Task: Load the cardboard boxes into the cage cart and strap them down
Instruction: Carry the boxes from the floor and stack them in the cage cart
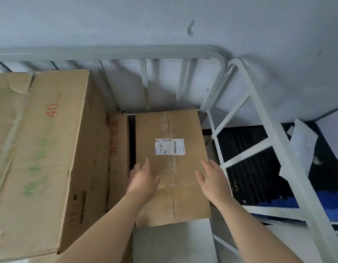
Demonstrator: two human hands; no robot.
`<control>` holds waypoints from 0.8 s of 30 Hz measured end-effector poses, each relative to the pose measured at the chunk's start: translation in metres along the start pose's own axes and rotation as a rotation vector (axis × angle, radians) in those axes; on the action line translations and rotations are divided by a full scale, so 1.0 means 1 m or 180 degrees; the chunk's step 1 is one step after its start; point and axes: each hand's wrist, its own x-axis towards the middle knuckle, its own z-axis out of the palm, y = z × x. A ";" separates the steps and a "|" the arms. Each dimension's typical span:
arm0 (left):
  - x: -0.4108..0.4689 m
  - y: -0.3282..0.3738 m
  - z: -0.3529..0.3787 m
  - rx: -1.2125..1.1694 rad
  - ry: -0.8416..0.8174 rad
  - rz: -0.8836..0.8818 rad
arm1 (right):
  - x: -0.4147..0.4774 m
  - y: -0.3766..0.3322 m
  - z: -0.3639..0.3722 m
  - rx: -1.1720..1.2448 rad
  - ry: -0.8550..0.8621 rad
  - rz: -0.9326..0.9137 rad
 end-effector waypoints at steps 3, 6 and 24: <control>0.036 -0.011 0.027 0.0113 0.0006 -0.0140 | 0.027 0.016 0.031 0.0037 -0.0167 0.0089; 0.065 -0.022 0.051 0.0190 -0.0002 -0.0282 | 0.050 0.028 0.059 -0.0007 -0.0170 0.0160; 0.040 -0.030 0.060 -0.0254 0.0158 -0.0612 | 0.022 0.040 0.069 0.0683 -0.0126 0.0800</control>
